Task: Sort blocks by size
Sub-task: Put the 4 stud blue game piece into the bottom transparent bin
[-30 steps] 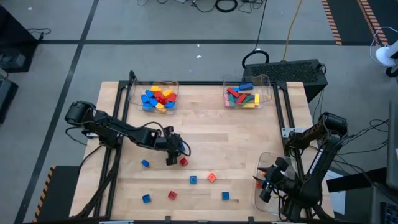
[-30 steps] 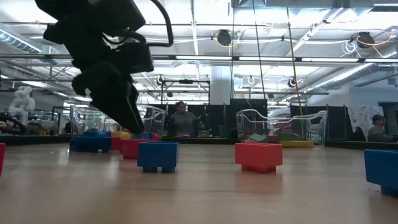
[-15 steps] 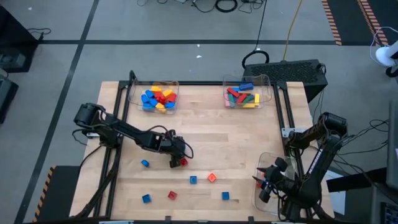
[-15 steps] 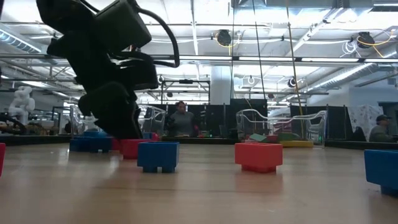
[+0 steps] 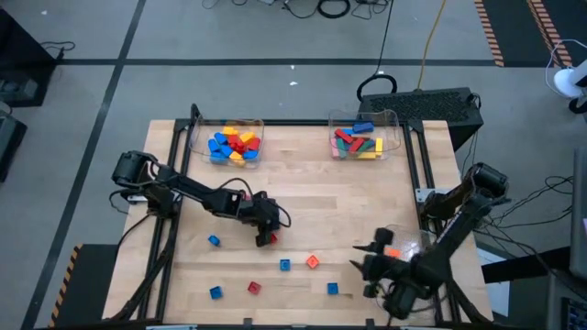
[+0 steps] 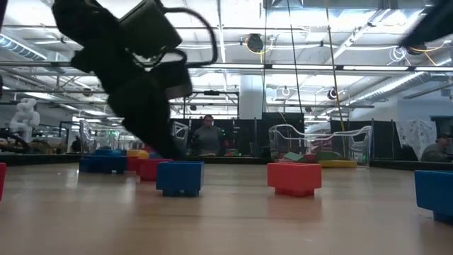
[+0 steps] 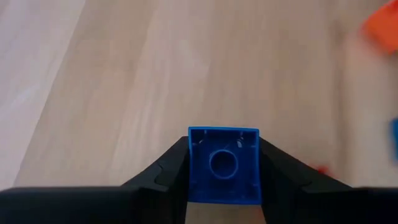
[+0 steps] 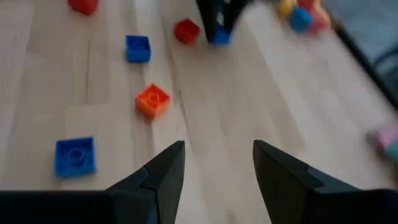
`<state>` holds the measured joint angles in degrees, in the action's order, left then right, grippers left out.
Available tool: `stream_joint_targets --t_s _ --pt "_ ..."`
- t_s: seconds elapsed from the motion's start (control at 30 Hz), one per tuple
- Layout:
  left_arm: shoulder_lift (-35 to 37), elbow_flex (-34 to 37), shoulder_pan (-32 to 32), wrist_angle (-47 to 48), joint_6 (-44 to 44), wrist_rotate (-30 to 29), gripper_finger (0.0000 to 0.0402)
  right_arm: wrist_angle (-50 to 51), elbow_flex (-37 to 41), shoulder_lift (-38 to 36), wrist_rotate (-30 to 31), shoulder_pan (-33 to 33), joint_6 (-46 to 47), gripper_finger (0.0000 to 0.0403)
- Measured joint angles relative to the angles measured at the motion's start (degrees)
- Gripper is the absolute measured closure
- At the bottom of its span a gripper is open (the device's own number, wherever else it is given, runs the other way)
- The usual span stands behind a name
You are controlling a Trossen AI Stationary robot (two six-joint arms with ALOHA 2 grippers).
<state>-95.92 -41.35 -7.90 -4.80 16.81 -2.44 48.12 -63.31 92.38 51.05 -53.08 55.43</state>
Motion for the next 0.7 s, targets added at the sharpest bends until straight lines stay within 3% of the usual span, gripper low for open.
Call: stream_joint_targets --t_s 0.2,0.33,0.43,0.6,0.7 --pt "0.1 -2.9 2.2 -8.6 -2.6 10.3 0.0263 -13.7 0.0 0.0 -0.4 7.0 -28.7 0.0229" --pt "0.1 -5.3 2.7 -12.1 -2.6 16.3 0.0263 -19.4 0.0 0.0 -0.4 11.3 -42.9 0.0229" --pt "0.1 -6.9 2.7 -12.6 -3.9 17.5 0.0263 -23.3 0.0 0.0 -0.7 14.0 -53.5 0.0229" --pt "0.1 -9.6 2.7 -13.0 -4.3 18.9 0.0263 -29.9 0.0 0.0 -9.3 18.8 -69.8 0.0229" --pt "0.1 -10.7 2.7 -13.9 -5.2 19.2 0.0263 -33.2 0.0 0.0 -10.6 21.2 -75.7 0.0229"
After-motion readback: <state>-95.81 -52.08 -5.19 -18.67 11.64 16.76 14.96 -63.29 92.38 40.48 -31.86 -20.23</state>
